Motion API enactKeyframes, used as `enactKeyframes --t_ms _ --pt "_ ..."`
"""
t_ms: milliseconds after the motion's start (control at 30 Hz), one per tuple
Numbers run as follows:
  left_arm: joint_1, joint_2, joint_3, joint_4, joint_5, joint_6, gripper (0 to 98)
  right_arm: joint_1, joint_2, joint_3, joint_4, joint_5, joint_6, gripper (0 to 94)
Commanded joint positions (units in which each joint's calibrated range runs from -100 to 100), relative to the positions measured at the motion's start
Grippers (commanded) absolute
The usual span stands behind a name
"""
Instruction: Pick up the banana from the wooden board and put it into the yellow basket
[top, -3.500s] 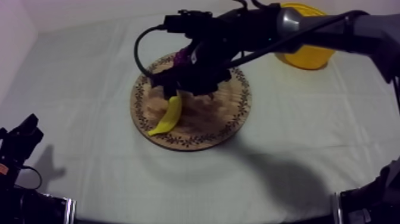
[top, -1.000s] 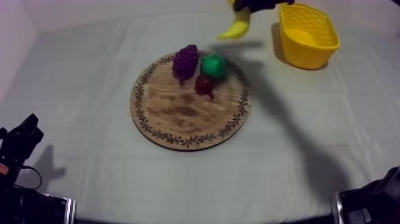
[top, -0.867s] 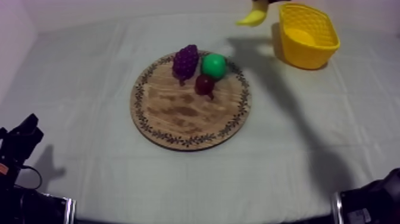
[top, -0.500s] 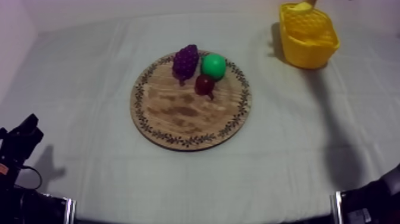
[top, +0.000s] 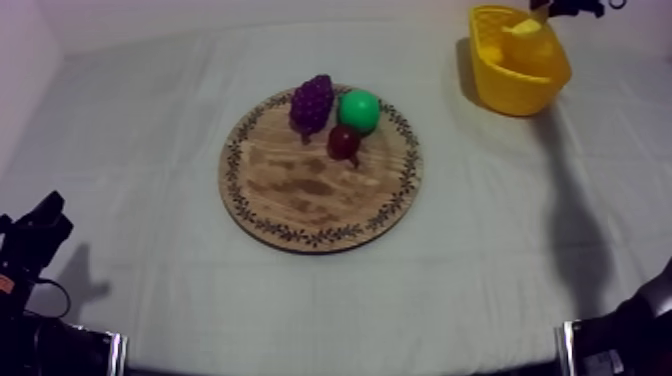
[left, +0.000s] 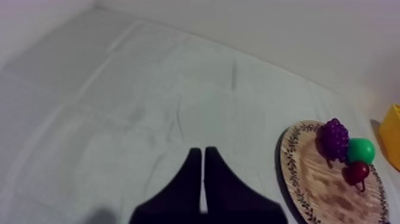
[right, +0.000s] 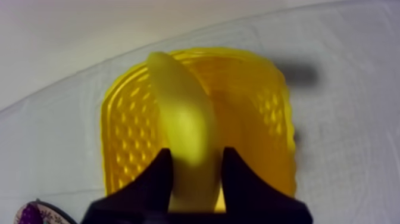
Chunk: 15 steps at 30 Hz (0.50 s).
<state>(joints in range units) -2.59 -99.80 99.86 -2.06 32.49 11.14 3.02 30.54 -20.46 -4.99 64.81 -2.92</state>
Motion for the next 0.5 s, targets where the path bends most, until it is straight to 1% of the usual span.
enactKeyframes --t_ms 0,300,467 --pt "0.0 0.0 0.0 -0.01 0.0 0.0 0.1 0.1 1.6 -0.5 0.0 -0.3 0.1 19.4" --pt "0.0 0.0 0.0 -0.01 0.0 0.0 0.1 0.5 7.9 -2.6 0.4 -1.9 0.6 18.1" --pt "0.0 0.0 0.0 -0.01 0.0 0.0 0.1 0.2 9.2 1.2 1.5 -6.5 0.4 18.7"
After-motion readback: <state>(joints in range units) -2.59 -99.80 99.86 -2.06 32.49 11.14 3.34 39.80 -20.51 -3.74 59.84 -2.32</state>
